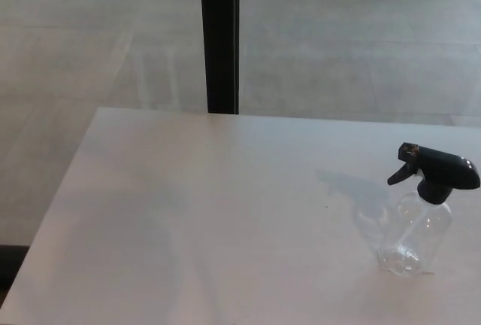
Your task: The robot uses its right hand to grab and lift the lid of the spray bottle kept in the middle of the desk and places the lid on the right side of the bottle
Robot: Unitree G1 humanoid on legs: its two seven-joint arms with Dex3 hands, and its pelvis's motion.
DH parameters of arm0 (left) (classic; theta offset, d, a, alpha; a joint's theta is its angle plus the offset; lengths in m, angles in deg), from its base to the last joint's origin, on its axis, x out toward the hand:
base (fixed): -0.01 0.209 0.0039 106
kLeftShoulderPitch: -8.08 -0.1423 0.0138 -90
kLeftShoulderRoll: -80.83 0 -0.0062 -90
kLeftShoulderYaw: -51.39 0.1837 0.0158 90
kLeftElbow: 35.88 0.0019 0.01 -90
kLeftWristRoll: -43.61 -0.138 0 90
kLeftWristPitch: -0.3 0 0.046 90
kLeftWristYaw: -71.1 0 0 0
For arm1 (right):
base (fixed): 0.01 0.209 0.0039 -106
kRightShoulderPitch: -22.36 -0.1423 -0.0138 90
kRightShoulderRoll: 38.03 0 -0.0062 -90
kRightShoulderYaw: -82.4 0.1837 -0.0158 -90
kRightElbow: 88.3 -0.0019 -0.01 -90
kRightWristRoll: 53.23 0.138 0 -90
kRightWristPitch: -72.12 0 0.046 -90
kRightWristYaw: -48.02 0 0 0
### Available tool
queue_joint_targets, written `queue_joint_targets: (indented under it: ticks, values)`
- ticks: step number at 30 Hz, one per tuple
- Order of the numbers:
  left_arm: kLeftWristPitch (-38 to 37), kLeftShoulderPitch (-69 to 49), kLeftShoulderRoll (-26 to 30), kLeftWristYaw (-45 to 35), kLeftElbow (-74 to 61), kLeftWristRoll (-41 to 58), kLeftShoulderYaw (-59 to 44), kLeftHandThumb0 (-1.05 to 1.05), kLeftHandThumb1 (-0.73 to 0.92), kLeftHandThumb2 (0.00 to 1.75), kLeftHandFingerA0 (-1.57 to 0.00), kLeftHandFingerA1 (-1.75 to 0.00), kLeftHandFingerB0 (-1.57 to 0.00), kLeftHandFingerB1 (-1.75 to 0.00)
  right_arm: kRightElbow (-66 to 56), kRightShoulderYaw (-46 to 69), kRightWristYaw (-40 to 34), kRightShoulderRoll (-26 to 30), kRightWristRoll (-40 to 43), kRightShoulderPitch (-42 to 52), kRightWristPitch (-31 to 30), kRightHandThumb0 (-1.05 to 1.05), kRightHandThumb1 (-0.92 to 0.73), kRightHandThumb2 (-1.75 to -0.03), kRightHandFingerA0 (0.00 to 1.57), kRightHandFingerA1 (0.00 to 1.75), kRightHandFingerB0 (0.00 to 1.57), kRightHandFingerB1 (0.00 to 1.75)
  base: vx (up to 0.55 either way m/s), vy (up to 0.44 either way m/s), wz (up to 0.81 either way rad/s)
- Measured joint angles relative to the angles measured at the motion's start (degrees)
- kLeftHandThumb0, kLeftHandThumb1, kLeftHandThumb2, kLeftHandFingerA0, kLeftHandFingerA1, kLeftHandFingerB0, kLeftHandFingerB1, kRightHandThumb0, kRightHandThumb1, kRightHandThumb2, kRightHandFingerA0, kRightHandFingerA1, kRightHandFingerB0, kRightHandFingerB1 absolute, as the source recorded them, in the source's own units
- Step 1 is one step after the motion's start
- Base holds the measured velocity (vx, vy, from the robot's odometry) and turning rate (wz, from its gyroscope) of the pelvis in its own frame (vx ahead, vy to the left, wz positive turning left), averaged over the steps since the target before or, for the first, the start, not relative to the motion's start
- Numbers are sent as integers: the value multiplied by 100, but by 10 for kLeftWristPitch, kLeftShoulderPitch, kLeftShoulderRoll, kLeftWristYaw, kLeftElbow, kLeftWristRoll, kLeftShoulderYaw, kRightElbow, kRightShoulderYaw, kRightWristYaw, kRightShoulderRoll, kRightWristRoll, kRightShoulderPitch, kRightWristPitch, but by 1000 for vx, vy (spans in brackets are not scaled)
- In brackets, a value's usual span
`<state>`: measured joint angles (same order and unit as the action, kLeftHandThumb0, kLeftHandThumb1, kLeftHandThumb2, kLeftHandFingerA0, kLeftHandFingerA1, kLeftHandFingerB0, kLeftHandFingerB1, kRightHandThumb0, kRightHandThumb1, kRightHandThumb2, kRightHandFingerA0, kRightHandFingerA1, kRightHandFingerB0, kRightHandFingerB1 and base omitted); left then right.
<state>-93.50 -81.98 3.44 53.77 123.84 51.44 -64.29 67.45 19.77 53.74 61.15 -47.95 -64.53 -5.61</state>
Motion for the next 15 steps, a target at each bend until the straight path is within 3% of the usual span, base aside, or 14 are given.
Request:
queue_joint_targets:
  ticks: [4, 5, 7, 8, 11, 12, 13, 14, 15]
  values:
    - [-4, 4, 2, -13, 9, 4, -1, -80, 79, 64, -57, -51, -40, -39, 14, 34, 0, 13, 20, -17, 7, -72, -56, -97, 0, 28, 0, 25, 0, 0, 0]
    - [-6, 5, 2, -15, 11, 5, -1, -81, 79, 63, -58, -52, -41, -40, 14, 46, 0, 21, 25, -24, 7, -68, -56, -97, 1, 37, 0, 25, 0, 0, 0]
    - [-6, 6, 2, -17, 13, 6, -1, -80, 79, 63, -58, -51, -43, -40, 9, 66, -2, 32, 36, -40, 6, -69, -59, -98, 0, 31, 0, 22, 0, 0, 0]
    - [-7, 8, 2, -19, 14, 7, -1, -79, 79, 64, -57, -51, -42, -40, 2, 86, -5, 49, 47, -61, 1, -71, -57, -98, 0, 42, 2, 25, 0, 0, 0]
    - [-9, 9, 2, -24, 16, 11, -2, -79, 79, 63, -57, -51, -41, -40, -19, 115, -11, 90, 67, -115, -6, -80, -58, -96, 1, 51, 10, 28, 0, 0, 0]
    - [-9, 9, 2, -25, 16, 12, -2, -79, 79, 63, -57, -51, -41, -40, -27, 117, -12, 98, 70, -127, -9, -78, -76, -64, 11, 71, 7, 30, 0, 0, 0]
    - [-10, 10, 2, -26, 17, 14, -2, -81, 79, 63, -59, -54, -41, -40, -45, 119, -15, 112, 75, -151, -14, -77, -61, -101, 5, 58, 0, 29, 0, 0, 0]
    - [-10, 10, 2, -27, 17, 14, -2, -81, 79, 63, -59, -54, -41, -40, -53, 119, -16, 117, 78, -162, -15, -77, -61, -101, 5, 58, 0, 29, 0, 0, 0]
    - [-10, 11, 2, -27, 18, 15, -2, -82, 81, 65, -56, -52, -40, -39, -69, 119, -16, 123, 81, -183, -17, -81, -81, -65, 1, 58, 5, 25, 0, 0, 0]
